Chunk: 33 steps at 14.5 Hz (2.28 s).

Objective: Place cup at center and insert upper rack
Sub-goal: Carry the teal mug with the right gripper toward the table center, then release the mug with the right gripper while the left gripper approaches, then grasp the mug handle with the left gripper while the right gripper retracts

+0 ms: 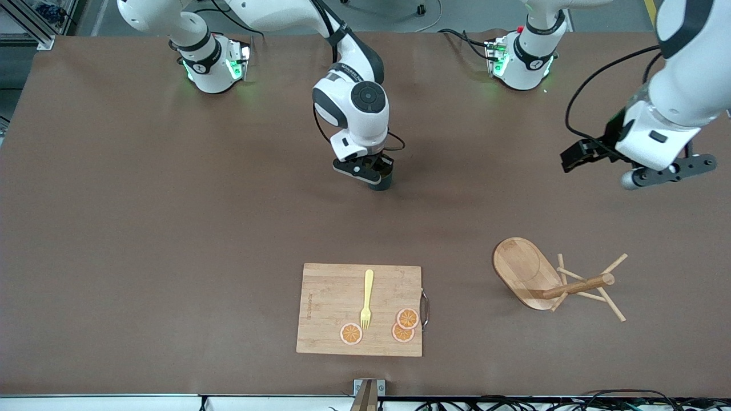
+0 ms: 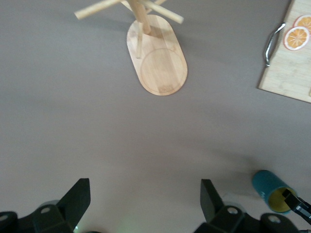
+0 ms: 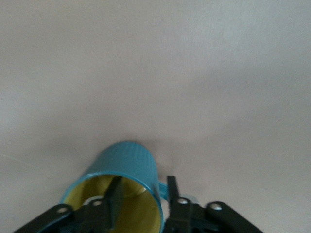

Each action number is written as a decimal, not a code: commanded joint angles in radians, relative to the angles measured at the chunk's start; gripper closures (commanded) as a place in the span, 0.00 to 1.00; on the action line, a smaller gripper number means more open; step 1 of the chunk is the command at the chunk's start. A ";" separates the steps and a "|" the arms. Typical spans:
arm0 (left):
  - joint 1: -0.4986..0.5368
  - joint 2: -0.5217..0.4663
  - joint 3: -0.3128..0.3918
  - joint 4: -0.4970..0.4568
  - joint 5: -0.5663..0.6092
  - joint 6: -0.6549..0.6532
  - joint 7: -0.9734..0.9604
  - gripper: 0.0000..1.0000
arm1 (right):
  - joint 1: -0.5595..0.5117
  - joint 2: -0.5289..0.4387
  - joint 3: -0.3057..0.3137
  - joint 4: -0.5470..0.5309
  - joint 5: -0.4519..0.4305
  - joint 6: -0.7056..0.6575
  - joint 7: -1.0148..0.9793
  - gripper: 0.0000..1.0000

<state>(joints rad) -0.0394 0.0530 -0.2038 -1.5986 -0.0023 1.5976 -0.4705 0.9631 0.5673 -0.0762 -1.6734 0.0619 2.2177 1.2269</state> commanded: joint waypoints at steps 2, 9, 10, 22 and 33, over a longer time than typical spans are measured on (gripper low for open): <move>0.000 -0.016 -0.126 -0.024 -0.001 0.002 -0.236 0.00 | -0.101 -0.145 0.009 0.003 0.007 -0.166 -0.160 0.00; -0.039 0.051 -0.386 -0.057 0.018 0.089 -0.796 0.00 | -0.488 -0.345 0.009 0.001 0.007 -0.507 -0.868 0.00; -0.069 0.073 -0.396 -0.057 0.027 0.125 -0.874 0.00 | -0.547 -0.360 0.009 0.003 0.007 -0.541 -0.955 0.00; -0.622 0.594 -0.387 0.058 0.646 0.248 -1.782 0.01 | -0.935 -0.383 0.007 0.210 -0.100 -0.739 -1.302 0.00; -0.994 0.719 -0.032 0.058 0.759 0.245 -1.969 0.16 | -0.981 -0.371 0.009 0.285 -0.090 -0.803 -1.290 0.00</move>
<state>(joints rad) -1.0334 0.7655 -0.2481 -1.5665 0.7313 1.8595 -2.4363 0.0169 0.1921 -0.0884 -1.3964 -0.0368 1.4427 -0.0706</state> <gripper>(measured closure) 0.110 0.000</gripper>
